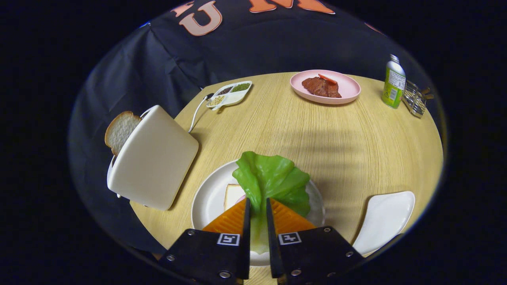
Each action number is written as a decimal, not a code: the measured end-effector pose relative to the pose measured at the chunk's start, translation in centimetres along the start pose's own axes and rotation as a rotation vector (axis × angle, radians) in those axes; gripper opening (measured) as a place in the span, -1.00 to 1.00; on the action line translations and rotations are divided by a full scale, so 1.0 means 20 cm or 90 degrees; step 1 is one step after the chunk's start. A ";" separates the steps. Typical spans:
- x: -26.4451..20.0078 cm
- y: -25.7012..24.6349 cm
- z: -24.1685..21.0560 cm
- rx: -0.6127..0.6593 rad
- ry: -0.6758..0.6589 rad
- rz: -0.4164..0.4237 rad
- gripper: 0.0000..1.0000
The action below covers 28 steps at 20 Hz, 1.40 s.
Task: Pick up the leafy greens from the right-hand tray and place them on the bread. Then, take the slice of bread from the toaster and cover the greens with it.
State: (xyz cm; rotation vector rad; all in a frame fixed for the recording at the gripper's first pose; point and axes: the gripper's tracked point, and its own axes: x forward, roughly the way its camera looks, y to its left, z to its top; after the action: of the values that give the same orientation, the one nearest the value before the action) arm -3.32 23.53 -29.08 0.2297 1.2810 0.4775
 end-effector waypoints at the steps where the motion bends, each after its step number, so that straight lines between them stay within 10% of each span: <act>1: 0.00 -0.01 0.00 -0.004 -0.001 -0.005 -0.38; 13: -0.34 0.26 0.32 0.006 -0.058 0.014 0.60; 28: -0.36 1.19 0.71 -0.067 -0.007 0.102 0.82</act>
State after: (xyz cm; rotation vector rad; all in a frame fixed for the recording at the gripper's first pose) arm 3.66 42.54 -8.84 0.2470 1.2276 0.6789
